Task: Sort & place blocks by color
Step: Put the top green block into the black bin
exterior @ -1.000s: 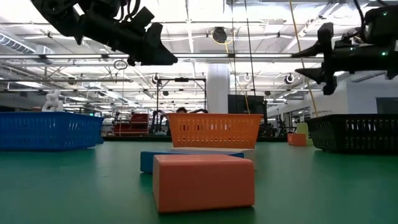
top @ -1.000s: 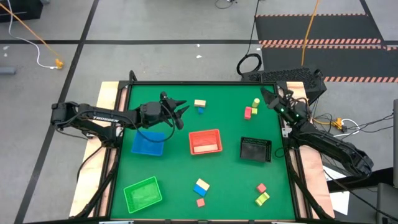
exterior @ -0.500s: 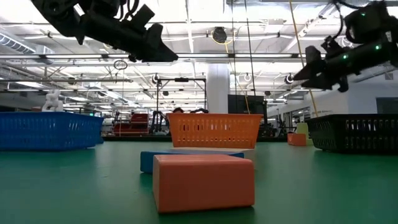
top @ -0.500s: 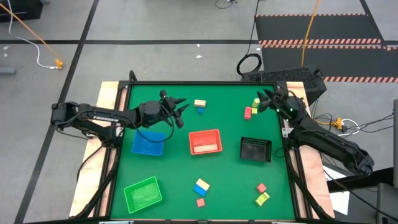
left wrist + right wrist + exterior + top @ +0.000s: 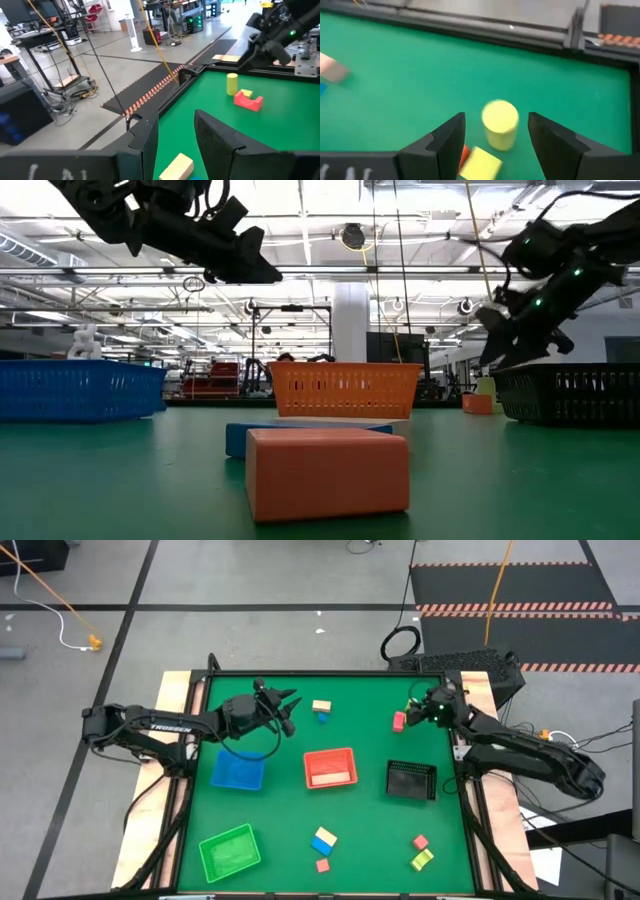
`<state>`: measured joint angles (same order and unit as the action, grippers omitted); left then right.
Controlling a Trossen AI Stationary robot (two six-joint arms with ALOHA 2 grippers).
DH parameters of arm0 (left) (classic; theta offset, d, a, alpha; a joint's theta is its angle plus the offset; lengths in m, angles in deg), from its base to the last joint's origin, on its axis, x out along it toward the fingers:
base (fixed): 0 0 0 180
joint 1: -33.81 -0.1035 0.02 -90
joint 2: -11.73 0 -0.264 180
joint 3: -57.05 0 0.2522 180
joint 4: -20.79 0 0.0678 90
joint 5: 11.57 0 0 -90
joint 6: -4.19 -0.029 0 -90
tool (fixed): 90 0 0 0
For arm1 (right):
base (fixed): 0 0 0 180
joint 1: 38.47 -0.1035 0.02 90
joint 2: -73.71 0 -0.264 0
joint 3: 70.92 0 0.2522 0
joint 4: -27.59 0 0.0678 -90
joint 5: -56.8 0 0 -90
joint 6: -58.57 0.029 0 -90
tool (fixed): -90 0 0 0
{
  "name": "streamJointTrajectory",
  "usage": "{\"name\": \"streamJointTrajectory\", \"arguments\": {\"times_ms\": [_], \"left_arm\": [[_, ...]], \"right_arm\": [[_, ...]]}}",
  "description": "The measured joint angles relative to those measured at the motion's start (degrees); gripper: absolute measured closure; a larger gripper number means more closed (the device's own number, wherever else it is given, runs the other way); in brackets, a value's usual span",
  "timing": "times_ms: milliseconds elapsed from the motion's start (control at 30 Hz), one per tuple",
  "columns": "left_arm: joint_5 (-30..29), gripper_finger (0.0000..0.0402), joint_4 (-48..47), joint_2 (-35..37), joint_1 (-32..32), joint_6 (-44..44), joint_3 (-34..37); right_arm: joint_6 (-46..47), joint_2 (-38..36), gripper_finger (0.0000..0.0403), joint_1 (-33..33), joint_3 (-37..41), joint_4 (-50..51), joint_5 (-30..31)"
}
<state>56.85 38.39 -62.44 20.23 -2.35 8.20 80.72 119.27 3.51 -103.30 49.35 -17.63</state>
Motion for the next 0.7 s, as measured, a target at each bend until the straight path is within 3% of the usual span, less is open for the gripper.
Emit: {"name": "streamJointTrajectory", "arguments": {"times_ms": [500,700], "left_arm": [[0.0,0.0275,-0.05,0.0,-0.33,0.2,0.0],[0.0,0.0275,-0.07,0.0,-0.33,-0.46,0.0]], "right_arm": [[2.59,12.7,0.0193,-3.49,-0.11,-8.51,9.95],[2.52,15.58,0.0193,-3.48,-0.13,-12.85,9.94]]}}
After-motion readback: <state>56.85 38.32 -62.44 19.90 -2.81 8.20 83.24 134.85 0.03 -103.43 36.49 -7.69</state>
